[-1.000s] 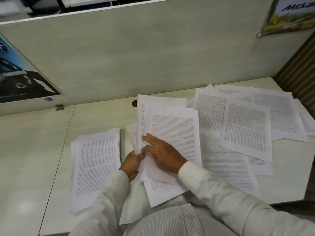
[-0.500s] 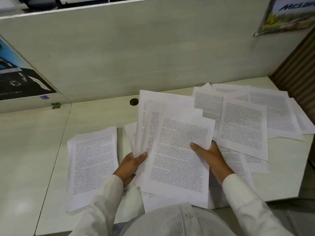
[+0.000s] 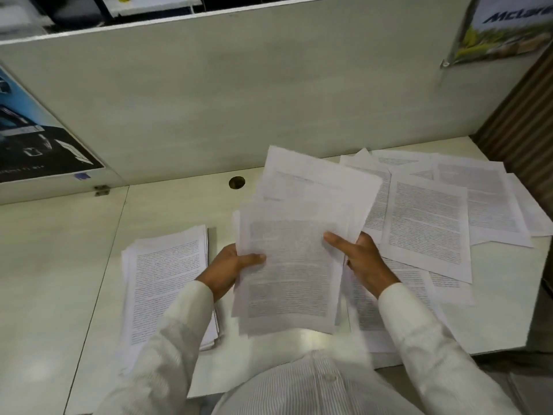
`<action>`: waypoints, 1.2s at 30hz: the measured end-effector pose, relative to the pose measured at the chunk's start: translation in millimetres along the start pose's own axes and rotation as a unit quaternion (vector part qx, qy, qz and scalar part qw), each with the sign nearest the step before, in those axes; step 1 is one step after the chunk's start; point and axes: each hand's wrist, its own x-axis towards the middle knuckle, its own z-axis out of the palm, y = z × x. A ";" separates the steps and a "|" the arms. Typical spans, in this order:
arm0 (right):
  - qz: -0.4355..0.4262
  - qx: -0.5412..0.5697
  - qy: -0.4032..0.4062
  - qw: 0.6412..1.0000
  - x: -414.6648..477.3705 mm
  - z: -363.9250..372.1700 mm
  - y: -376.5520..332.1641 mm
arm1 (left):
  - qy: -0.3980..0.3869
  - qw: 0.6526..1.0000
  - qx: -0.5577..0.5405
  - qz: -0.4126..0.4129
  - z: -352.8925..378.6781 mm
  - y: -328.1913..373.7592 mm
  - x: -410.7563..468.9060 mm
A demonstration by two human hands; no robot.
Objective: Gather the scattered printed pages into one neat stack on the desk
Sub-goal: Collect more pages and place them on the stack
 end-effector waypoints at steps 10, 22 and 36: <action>-0.101 -0.112 -0.007 0.989 11.7 26.4 -30.1 | 0.149 0.983 -0.013 0.105 31.6 37.8 3.3; 0.069 0.210 0.055 0.974 18.7 44.7 -22.1 | 0.180 0.904 -0.125 0.367 40.3 135.6 -33.1; 0.082 0.319 -0.002 0.944 11.2 93.3 -18.5 | 0.196 0.918 -0.124 0.321 44.8 108.9 -34.3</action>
